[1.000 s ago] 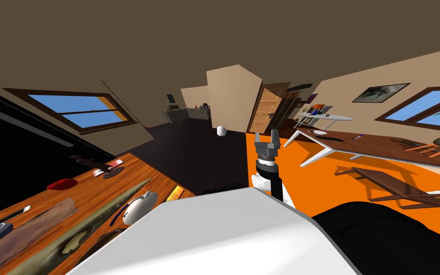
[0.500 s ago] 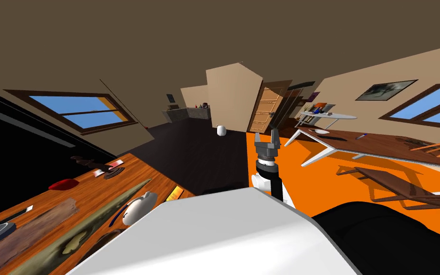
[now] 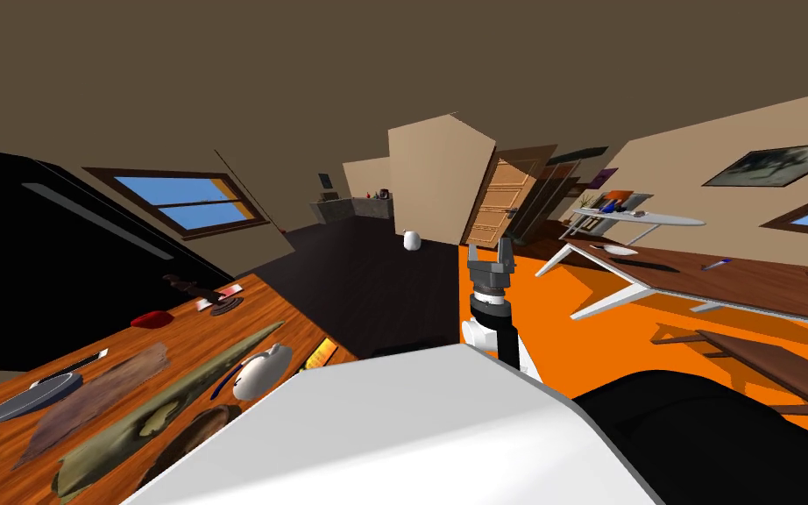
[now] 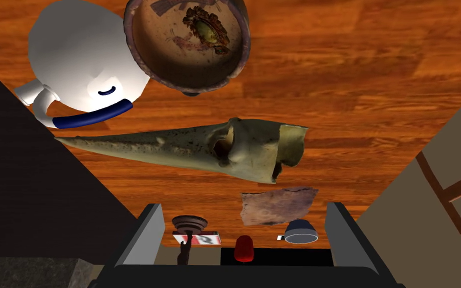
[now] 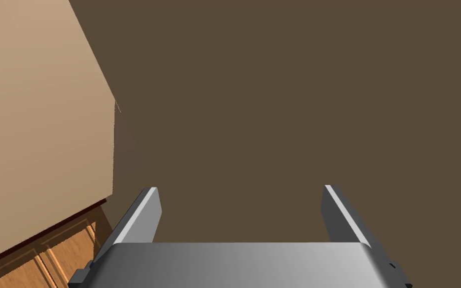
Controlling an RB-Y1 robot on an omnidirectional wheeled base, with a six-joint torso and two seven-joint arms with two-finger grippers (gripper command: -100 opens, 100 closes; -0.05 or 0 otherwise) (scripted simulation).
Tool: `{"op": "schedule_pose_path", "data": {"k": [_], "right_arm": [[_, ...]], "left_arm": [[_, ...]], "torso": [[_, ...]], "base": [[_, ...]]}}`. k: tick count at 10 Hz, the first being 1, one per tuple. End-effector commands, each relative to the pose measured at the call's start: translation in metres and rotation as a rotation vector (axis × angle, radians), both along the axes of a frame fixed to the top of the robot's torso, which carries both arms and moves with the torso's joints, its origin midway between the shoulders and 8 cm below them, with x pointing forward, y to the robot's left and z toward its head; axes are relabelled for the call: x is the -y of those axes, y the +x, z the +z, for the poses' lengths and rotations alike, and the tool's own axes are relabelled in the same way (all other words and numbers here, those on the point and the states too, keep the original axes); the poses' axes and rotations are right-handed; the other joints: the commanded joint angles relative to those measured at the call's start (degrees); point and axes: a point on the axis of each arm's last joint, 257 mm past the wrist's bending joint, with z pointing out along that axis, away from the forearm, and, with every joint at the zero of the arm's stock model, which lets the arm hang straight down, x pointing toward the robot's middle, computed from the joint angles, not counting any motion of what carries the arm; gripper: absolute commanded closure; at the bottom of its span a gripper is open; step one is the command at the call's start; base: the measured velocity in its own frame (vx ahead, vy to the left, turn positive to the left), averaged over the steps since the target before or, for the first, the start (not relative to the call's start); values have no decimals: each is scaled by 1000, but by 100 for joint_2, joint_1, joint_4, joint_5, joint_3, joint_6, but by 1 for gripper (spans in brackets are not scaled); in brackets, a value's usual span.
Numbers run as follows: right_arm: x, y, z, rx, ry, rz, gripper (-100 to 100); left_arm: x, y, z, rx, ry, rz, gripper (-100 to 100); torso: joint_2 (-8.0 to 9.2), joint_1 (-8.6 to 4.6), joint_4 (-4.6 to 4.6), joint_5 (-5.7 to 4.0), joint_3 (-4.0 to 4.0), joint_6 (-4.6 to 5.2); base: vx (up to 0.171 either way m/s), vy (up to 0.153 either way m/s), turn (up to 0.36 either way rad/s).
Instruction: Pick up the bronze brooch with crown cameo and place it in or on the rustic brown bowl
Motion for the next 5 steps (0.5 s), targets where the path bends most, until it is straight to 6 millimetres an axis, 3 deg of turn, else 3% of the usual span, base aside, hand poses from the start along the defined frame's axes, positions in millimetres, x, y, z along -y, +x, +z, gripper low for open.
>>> {"op": "schedule_pose_path", "data": {"k": [1, 3, 4, 5], "right_arm": [[0, 0, 0, 0, 0, 0, 0], [0, 0, 0, 0, 0, 0, 0], [0, 0, 0, 0, 0, 0, 0], [0, 0, 0, 0, 0, 0, 0]], "left_arm": [[4, 11, -2, 17, -6, -47, -100], [0, 6, 1, 8, 7, -42, -100], [0, 6, 1, 6, 8, -47, 0], [0, 6, 1, 6, 8, -46, 0]], "torso": [[0, 0, 0, 0, 0, 0], [8, 16, 2, 6, 5, -2], [9, 14, 2, 6, 5, -1], [8, 13, 2, 5, 5, -1]], "base": [[-2, 14, -16], [-3, 9, -2], [0, 0, 0], [0, 0, 0]]}}
